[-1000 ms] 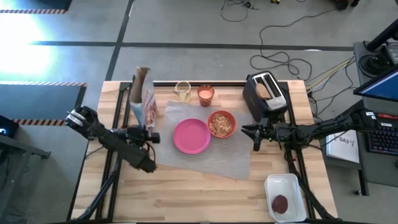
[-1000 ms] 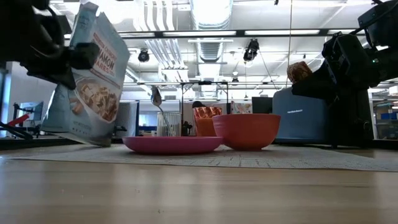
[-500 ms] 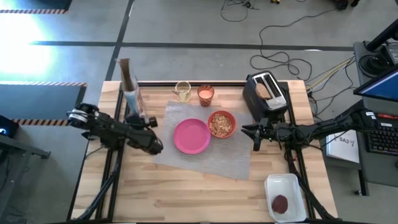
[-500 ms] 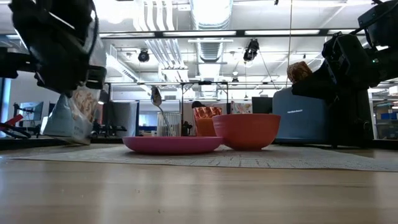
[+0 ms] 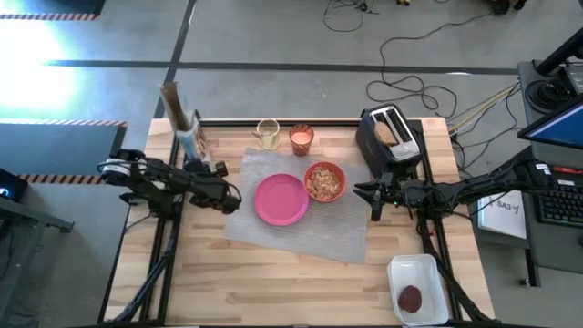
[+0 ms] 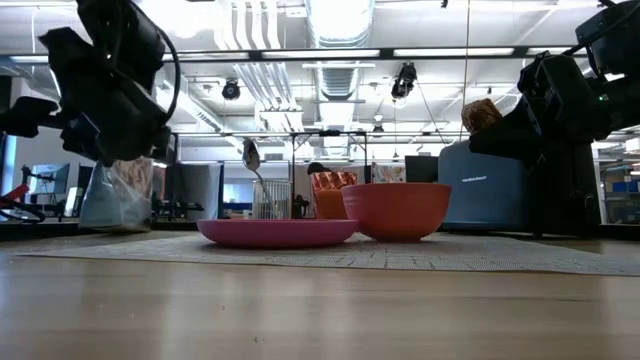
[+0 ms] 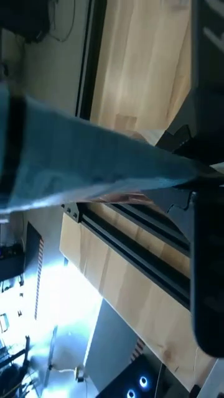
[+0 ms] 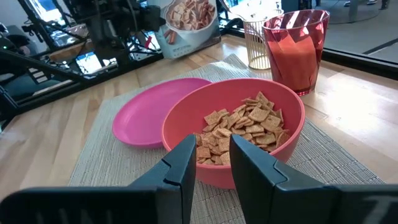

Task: Arrange a breakfast setting
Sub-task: Pour the cereal from the cereal box into the red bowl

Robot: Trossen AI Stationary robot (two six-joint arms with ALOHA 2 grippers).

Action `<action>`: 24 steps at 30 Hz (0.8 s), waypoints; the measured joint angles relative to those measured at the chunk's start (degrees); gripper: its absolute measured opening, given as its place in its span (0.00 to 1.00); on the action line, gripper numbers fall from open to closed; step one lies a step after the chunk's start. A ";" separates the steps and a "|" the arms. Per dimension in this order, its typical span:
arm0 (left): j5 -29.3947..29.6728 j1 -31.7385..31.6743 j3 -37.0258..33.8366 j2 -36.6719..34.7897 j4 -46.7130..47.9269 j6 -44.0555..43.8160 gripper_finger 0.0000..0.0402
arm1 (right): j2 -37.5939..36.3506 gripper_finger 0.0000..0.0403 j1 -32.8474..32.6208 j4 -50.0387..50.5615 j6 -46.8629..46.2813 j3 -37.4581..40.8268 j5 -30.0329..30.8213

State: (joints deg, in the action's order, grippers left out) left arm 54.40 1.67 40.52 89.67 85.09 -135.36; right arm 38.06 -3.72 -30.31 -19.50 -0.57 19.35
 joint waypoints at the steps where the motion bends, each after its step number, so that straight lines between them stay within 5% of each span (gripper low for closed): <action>1: 0.15 -0.53 -0.22 0.00 -0.41 0.58 0.04 | 0.00 0.21 0.01 0.01 0.01 0.01 0.00; 13: 2.31 -5.54 -3.01 0.02 -4.32 3.58 0.06 | 0.00 0.21 0.00 -0.01 0.01 0.01 0.01; 24: 0.73 -1.62 -2.37 -0.97 -5.62 6.37 0.06 | 0.00 0.21 0.01 0.01 0.01 0.01 0.02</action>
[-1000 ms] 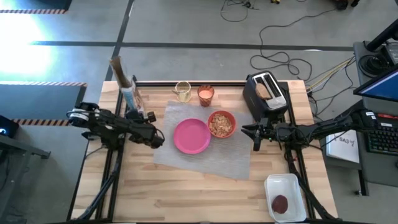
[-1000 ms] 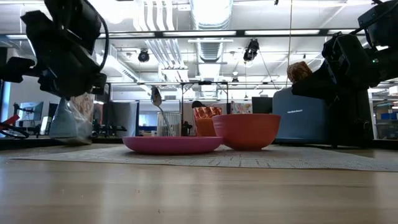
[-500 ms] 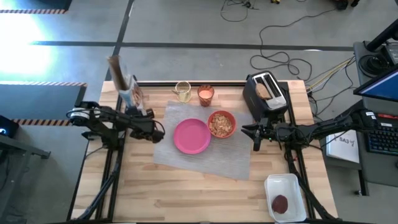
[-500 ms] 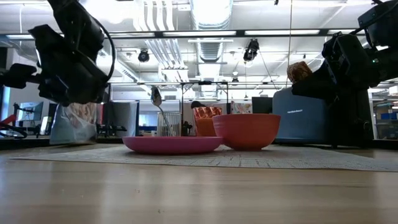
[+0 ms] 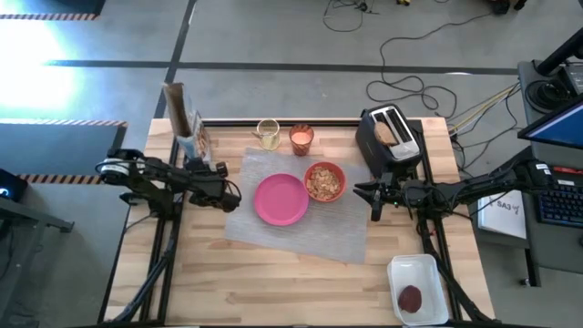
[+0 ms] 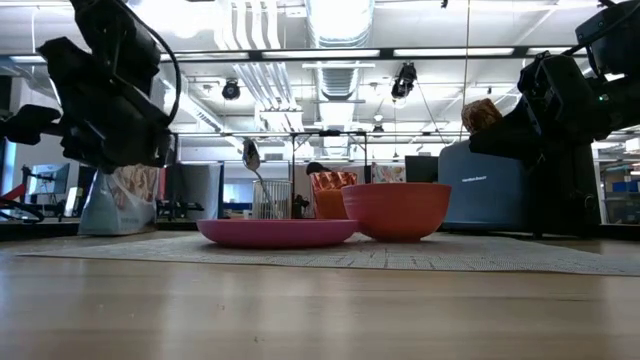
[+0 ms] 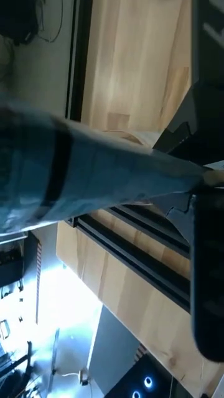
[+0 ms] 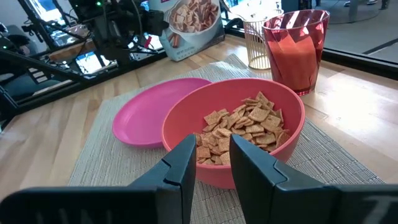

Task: Arrange a breakfast setting
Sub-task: Pour the cereal from the cereal box into the red bowl, then adjust the gray placemat

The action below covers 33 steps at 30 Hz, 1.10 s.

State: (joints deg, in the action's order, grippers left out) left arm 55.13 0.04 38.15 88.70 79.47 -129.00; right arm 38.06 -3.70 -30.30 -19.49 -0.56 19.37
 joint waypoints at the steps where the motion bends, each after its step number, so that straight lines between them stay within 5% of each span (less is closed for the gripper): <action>1: -0.04 0.08 0.00 -0.23 0.01 -0.01 0.06 | 0.00 0.21 0.00 0.00 -0.01 0.00 -0.02; 20: -4.38 4.33 0.60 -1.26 -3.77 8.15 0.43 | 0.00 0.21 0.00 -0.02 -0.01 0.00 -0.01; 33: -29.73 16.25 10.65 -1.13 -5.71 23.19 0.44 | 0.00 0.21 -0.01 0.00 -0.01 -0.01 -0.02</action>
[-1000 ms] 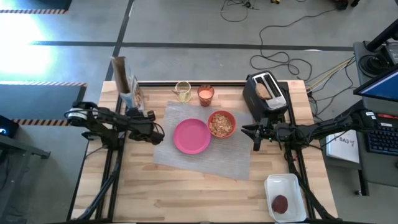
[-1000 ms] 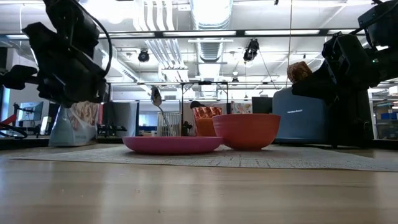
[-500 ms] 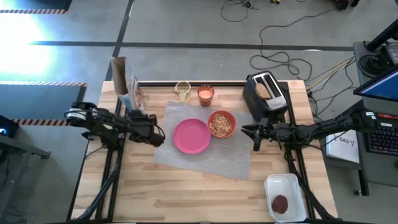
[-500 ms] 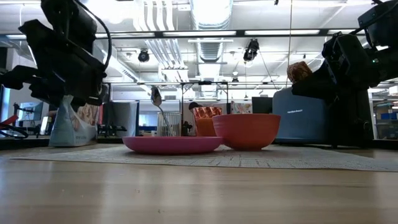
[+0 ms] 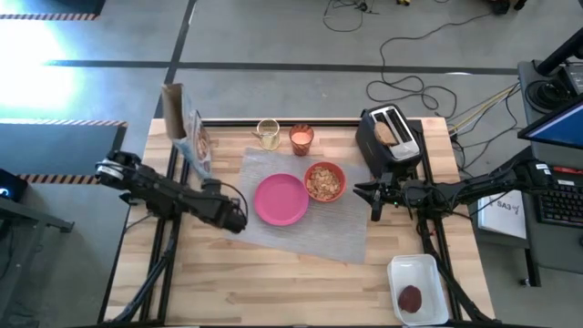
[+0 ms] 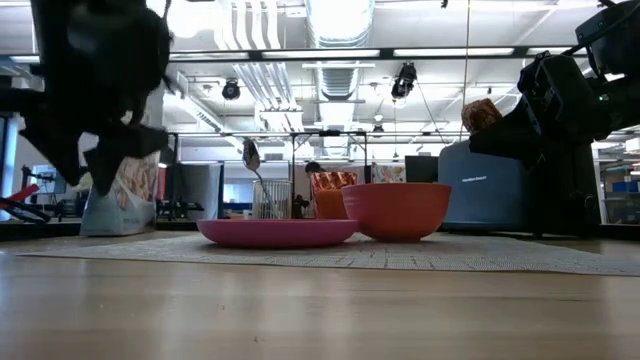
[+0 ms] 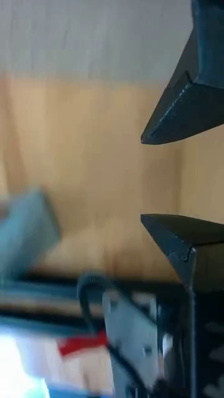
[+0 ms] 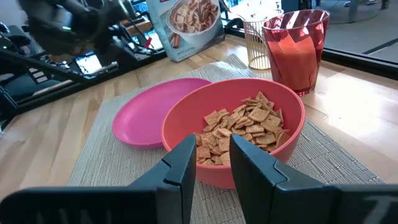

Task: Arrange a breakfast setting
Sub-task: Adjust the gray placemat

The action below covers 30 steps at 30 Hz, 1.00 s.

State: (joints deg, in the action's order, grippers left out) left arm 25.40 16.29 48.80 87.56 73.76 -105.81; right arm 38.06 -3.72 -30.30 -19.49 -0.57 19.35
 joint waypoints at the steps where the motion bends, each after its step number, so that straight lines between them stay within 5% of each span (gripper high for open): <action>1: 0.00 1.24 1.13 0.12 -0.71 1.22 0.44 | 0.00 0.21 0.01 0.00 -0.01 -0.01 0.02; 7: 2.65 4.77 5.35 1.06 -11.09 10.44 0.44 | 0.00 0.21 0.00 -0.02 0.01 0.00 0.00; 15: -1.63 4.32 5.15 6.18 -25.21 22.46 0.44 | 0.00 0.21 -0.01 0.00 -0.01 -0.01 0.00; 30: -6.84 5.60 13.10 20.67 -25.30 26.56 0.44 | 0.00 0.21 0.00 -0.01 0.00 -0.01 0.01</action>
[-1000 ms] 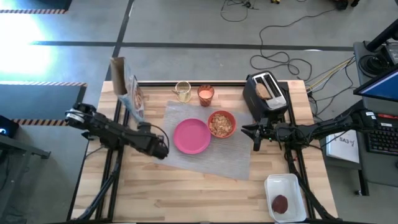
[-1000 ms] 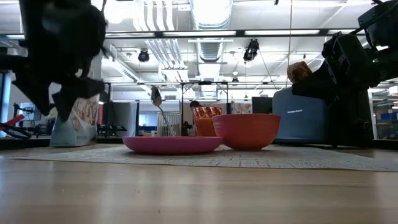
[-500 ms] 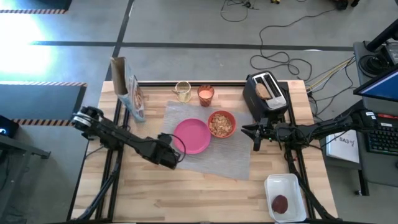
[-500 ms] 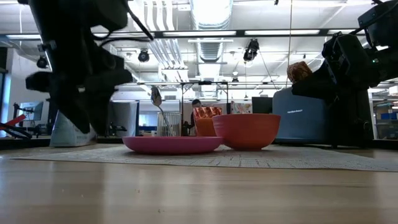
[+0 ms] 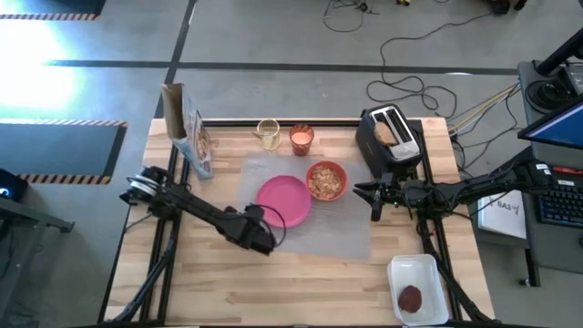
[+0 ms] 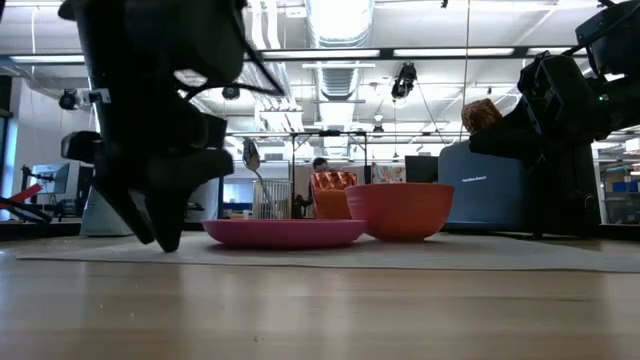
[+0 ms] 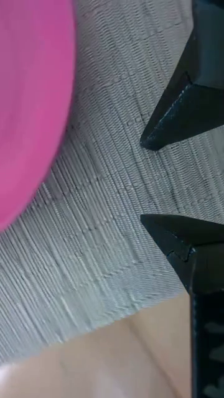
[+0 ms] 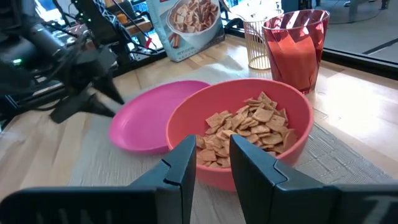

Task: Arrange a breakfast setting
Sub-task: Adjust the gray placemat, then put the toasted bread on the pink plate

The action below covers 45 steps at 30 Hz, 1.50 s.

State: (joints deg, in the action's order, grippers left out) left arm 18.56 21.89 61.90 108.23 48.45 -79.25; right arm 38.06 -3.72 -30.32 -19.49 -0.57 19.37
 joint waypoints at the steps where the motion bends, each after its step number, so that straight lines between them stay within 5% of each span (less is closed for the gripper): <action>1: -0.53 0.69 1.14 0.61 0.00 0.16 0.44 | 0.00 0.21 0.01 -0.01 -0.02 0.00 0.00; 11: -7.85 8.74 14.93 6.10 10.64 0.71 0.44 | 0.00 0.21 0.01 0.00 -0.02 0.01 0.00; 20: -7.38 10.99 16.42 10.04 17.57 -0.63 0.44 | 0.00 0.21 0.00 0.01 0.00 0.01 0.00; 33: -4.61 9.83 16.29 11.12 24.51 -0.96 0.44 | 0.00 0.21 0.00 -0.01 -0.02 0.00 0.00; 45: 8.13 11.34 32.04 8.62 34.53 0.51 0.44 | 0.00 0.21 0.01 -0.01 0.01 -0.01 0.01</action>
State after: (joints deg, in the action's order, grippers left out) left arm 26.69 33.23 93.94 116.86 82.98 -78.73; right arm 38.06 -3.71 -30.33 -19.49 -0.58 19.38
